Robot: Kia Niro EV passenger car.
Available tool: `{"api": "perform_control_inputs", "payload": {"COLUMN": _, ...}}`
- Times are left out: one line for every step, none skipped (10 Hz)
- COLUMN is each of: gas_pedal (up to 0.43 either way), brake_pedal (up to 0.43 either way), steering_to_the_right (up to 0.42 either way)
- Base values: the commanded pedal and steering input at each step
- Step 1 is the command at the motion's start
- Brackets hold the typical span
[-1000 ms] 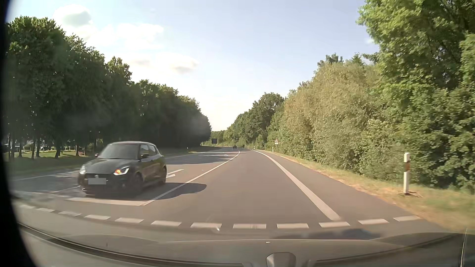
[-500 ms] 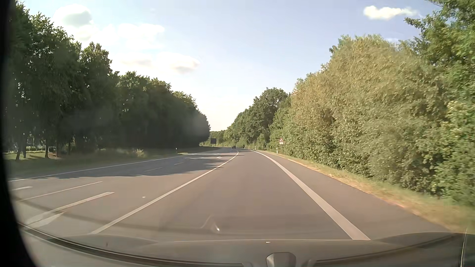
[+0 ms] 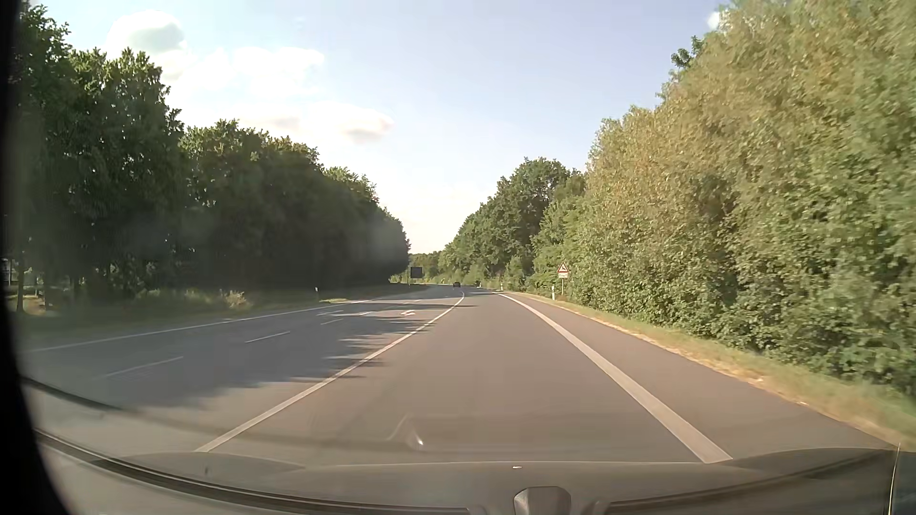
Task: Follow the waypoints while adhering to traffic rules and regulations
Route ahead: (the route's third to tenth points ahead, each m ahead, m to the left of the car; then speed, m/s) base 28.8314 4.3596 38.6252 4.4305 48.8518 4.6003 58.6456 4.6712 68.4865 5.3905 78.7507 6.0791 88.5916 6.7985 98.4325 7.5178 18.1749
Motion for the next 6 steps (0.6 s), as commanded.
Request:
{"api": "perform_control_inputs", "payload": {"gas_pedal": 0.169, "brake_pedal": 0.006, "steering_to_the_right": 0.0}}
{"api": "perform_control_inputs", "payload": {"gas_pedal": 0.169, "brake_pedal": 0.006, "steering_to_the_right": 0.0}}
{"api": "perform_control_inputs", "payload": {"gas_pedal": 0.169, "brake_pedal": 0.006, "steering_to_the_right": 0.001}}
{"api": "perform_control_inputs", "payload": {"gas_pedal": 0.169, "brake_pedal": 0.006, "steering_to_the_right": 0.001}}
{"api": "perform_control_inputs", "payload": {"gas_pedal": 0.169, "brake_pedal": 0.006, "steering_to_the_right": 0.001}}
{"api": "perform_control_inputs", "payload": {"gas_pedal": 0.169, "brake_pedal": 0.006, "steering_to_the_right": 0.0}}
